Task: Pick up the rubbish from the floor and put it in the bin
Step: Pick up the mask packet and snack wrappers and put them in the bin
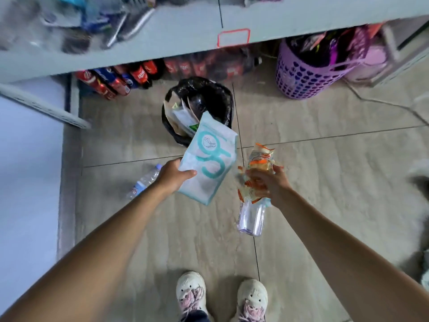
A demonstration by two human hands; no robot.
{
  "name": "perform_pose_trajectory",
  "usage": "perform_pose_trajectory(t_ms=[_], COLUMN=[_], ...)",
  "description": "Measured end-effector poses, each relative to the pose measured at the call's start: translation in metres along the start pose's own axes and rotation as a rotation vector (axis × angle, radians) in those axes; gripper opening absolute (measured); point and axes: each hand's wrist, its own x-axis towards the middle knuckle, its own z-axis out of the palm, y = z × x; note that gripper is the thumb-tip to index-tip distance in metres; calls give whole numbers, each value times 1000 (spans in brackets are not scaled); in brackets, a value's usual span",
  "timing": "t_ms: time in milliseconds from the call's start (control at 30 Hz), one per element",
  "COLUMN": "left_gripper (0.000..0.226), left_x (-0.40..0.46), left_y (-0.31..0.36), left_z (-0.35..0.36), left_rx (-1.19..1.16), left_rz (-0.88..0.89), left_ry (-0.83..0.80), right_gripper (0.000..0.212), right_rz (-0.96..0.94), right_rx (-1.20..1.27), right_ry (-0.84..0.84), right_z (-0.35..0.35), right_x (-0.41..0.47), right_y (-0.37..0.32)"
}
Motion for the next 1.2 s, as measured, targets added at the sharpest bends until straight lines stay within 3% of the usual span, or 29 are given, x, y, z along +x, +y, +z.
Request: perform_pose_trajectory(t_ms=[300,433,567,700,767,833,967,1033,1100,1200], left_gripper=[25,24,24,18,7,11,21,28,27,29], left_x=[49,95,137,176,194,208,224,229,230,225], left_y=[63,69,69,68,68,69,74,75,76,69], left_z=[-83,-98,-97,-93,-93,-94,-96,-95,-94,-90], left_rx=[-31,-81,44,159,199,192,25,-116,-188,5], left_rz=[-14,-64,-112,-166,-210,-246,-253,-241,-196,-61], left_ry=[67,-16,-108,-214,-221,-194,-153,-52,98,229], right_gripper=[32,35,26,20,21,26,75,94,91,75], right_rz=[70,112,192,158,173,211,216,195,113,-29], right_rx=[-69,-110,-195,-294,-303,-305,-273,-238,-220,-277], right_ry=[-107,-129,-124,-50,-37,-20,73,157,238,292], right_z=[69,113,152,181,192,199,213,220,221,216], right_x=[11,45,75,107,126,140,160,164,167,169], right_y=[-94,-113,-127,-132,-131,-132,-139,-142,-141,-133])
